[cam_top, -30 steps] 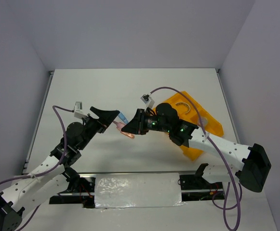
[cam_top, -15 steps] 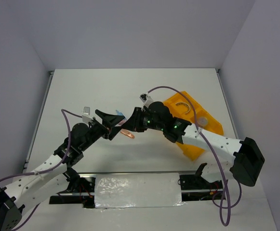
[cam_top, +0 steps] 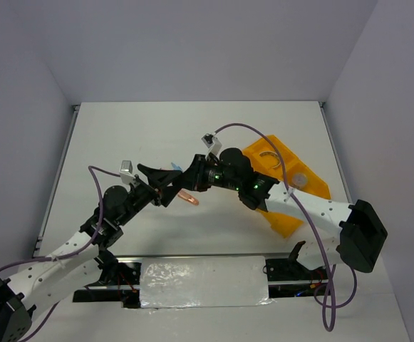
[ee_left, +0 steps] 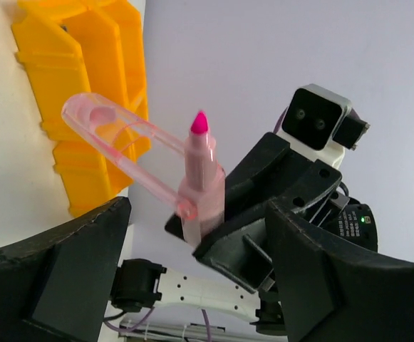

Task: Sort the stationery into containers
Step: Close the pen cap on the pen.

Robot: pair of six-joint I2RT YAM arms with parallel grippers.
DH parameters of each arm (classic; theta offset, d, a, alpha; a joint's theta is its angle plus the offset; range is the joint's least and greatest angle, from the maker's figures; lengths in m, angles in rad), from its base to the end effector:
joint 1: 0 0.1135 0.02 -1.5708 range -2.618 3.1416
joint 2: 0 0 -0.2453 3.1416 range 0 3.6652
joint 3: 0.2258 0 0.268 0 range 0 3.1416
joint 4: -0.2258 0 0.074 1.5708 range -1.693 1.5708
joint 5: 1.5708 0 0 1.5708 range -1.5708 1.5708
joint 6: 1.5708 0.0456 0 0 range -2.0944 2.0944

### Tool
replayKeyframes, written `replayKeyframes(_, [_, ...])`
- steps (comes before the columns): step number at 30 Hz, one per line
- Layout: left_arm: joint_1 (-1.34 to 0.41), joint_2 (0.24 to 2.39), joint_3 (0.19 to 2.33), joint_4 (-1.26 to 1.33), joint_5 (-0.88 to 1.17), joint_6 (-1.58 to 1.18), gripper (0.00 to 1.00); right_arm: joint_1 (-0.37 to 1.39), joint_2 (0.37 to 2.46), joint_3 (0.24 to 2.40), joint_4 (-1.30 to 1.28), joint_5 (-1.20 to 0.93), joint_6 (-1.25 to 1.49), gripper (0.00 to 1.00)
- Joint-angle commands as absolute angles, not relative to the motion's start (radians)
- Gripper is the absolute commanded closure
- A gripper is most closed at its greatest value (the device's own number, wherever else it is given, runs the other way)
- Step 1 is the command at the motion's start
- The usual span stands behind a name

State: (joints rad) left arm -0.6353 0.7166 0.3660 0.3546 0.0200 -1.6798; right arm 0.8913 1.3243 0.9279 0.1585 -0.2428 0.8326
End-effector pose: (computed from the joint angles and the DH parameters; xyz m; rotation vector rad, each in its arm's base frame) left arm 0.1770 -0.1316 0.2417 -0.9282 1.6509 -1.7490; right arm 0.2046 0.2707 0.2780 -0.2559 2.0369 1.3823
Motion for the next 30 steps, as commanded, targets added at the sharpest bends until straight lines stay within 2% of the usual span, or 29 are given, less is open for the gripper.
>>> replayKeyframes(1, [-0.629,0.69,0.348,0.365,-0.037,-1.64,0.12,0.907,1.282,0.91,0.328,-0.33,0.845,1.0])
replayKeyframes(9, [-0.621,0.618,0.382,0.336,-0.169,-1.502,0.18,0.927,1.18,0.83,0.362,-0.357,0.896,1.0])
replayKeyframes(14, [-0.62,0.601,0.396,0.353,-0.187,-1.444,0.22,0.931,1.151,0.83,0.311,-0.337,0.882,1.0])
replayKeyframes(19, [-0.621,0.592,0.402,0.387,-0.187,-1.407,0.32,0.933,1.16,0.838,0.282,-0.333,0.881,1.0])
replayKeyframes(30, [-0.621,0.532,0.462,0.298,-0.229,-1.324,0.4,0.934,1.154,0.851,0.169,-0.235,0.831,1.0])
